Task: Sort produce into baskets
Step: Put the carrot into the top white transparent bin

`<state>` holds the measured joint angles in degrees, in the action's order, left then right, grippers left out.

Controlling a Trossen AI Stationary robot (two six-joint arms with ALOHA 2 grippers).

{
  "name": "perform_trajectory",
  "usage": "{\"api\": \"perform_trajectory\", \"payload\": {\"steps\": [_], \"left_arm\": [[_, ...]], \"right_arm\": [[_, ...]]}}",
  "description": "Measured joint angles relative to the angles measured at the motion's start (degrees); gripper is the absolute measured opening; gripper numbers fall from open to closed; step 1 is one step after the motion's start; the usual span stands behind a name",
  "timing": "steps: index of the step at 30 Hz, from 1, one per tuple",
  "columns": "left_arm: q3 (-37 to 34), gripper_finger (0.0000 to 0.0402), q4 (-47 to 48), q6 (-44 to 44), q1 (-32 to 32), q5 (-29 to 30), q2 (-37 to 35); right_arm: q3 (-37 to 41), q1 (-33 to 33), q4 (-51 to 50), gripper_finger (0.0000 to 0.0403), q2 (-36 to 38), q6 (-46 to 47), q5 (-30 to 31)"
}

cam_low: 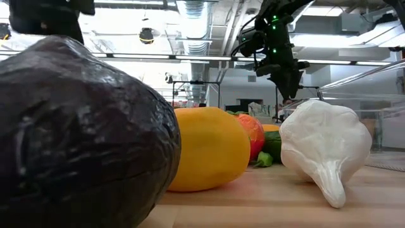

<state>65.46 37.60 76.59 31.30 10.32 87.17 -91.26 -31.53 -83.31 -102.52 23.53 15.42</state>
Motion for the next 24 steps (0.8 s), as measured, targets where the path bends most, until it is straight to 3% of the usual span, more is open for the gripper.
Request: {"api": "perform_trajectory", "payload": {"steps": [10, 24], "left_arm": [[2.7, 0.0180, -2.8, -1.6, -3.4, -12.5, 12.1], [4.0, 0.0180, -2.7, -3.3, -7.1, -10.1, 17.5]], "right_arm": [[0.0, 1.6, 0.1, 0.0175, 0.0, 0.0, -0.1], [0.0, 7.1, 0.0, 0.0176, 0.0, -0.1, 2.2]]}}
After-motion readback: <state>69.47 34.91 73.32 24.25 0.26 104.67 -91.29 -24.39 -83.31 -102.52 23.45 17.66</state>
